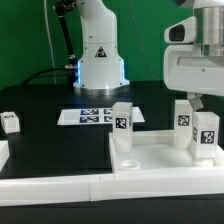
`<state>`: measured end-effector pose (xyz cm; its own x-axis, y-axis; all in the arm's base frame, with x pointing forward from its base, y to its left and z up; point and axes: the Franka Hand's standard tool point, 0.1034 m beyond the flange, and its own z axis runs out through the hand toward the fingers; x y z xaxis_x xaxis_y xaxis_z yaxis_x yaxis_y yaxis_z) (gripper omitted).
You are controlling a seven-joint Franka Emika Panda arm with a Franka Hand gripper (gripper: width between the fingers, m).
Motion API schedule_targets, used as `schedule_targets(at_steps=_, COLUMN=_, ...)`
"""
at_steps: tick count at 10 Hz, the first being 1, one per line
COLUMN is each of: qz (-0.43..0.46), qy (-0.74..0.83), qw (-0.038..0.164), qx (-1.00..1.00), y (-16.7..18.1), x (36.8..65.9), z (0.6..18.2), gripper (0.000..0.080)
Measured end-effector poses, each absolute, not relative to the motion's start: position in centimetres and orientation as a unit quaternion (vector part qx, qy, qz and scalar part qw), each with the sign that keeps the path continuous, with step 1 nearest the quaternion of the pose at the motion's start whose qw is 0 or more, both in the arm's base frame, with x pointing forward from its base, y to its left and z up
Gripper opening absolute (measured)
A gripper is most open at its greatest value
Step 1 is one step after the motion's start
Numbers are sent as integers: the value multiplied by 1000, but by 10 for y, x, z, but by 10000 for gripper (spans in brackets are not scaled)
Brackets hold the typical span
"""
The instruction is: Assemble square table
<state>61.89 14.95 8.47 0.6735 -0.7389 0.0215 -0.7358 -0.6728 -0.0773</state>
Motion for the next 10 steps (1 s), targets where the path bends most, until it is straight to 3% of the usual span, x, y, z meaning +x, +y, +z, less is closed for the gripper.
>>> schedule_targets(at_steps=3, qz=-53, qy=188, qw=17, qx=-981, y=128, x=625, z=84, gripper=648)
schedule_targets(at_steps=5, qz=-58, qy=184, qw=17, qx=-981, y=130, x=627, z=84, gripper=648)
schedule_targets(at_steps=6, qz=-58, qy=193, qw=18, qx=-979, y=130, x=627, z=84, gripper=527)
schedule_targets(at_steps=7, qz=-58, qy=197, qw=18, qx=-979, y=130, x=627, z=84, gripper=527)
schedule_targets(at_steps=8, qz=-57, qy=231, qw=20, qx=-971, y=130, x=626, z=83, gripper=388)
schedule_targets(at_steps=9, qz=-52, qy=268, qw=18, qx=-962, y=126, x=625, z=82, gripper=300)
schedule_targets(at_steps=10, qz=-52, qy=296, qw=20, qx=-954, y=125, x=625, z=82, gripper=296)
